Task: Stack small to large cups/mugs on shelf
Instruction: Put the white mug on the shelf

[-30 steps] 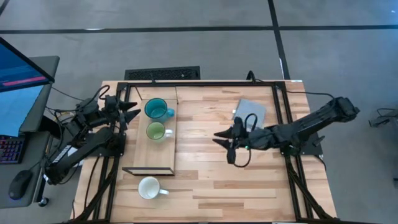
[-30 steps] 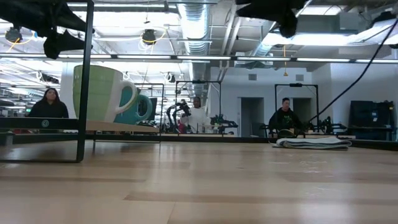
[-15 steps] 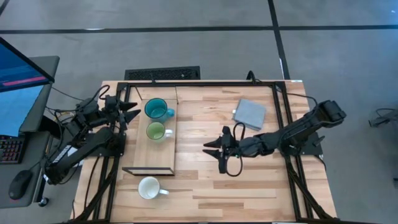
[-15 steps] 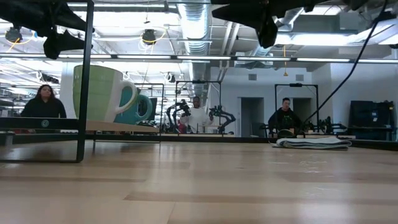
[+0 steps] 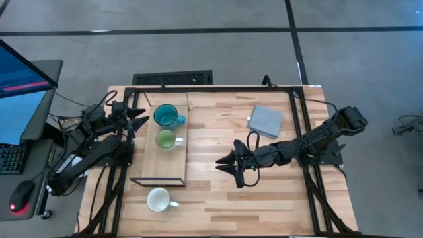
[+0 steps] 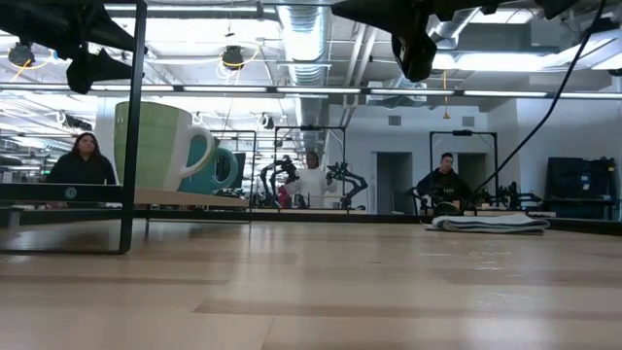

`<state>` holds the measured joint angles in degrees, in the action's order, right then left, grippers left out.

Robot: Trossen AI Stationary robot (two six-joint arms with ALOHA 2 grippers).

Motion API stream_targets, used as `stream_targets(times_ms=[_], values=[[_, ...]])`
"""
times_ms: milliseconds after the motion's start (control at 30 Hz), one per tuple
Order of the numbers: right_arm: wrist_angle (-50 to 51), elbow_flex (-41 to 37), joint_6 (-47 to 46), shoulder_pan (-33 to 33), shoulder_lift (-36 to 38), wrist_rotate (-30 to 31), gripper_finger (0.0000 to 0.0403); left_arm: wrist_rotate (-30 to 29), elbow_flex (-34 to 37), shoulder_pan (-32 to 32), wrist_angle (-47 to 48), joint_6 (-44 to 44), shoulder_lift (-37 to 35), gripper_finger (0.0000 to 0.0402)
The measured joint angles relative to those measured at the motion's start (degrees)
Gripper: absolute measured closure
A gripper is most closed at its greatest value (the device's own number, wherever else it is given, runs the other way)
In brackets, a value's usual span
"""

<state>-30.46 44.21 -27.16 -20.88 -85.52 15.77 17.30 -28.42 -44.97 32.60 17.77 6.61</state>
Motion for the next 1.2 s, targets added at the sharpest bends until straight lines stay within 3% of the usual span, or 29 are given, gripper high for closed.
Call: stream_targets(times_ms=[200,400,467,633,800,1200], values=[[0.0,0.0,-0.7,0.0,0.0,-5.0,0.0269,0.0,0.0,0.0,0.1,-0.7,0.0,0.0154],[-0.7,0.0,-12.7,0.3,0.0,-5.4,0.0270,0.0,0.0,0.0,0.2,0.0,0.0,0.0154],[-1.4,0.0,-10.2,0.4,0.0,-5.4,0.0269,0.0,0.0,0.0,0.5,0.6,0.0,0.0154],[-2.2,0.6,6.5,-1.7,0.0,-5.5,0.0268,0.0,0.0,0.0,3.1,0.7,0.0,0.0154],[-2.2,3.5,13.1,-3.7,-1.8,-5.5,0.0270,0.0,0.0,0.0,5.1,0.7,0.0,0.0154],[-2.1,19.0,12.6,-4.6,-18.8,-6.6,0.0270,0.8,0.0,0.0,5.6,0.1,0.0,0.0154]])
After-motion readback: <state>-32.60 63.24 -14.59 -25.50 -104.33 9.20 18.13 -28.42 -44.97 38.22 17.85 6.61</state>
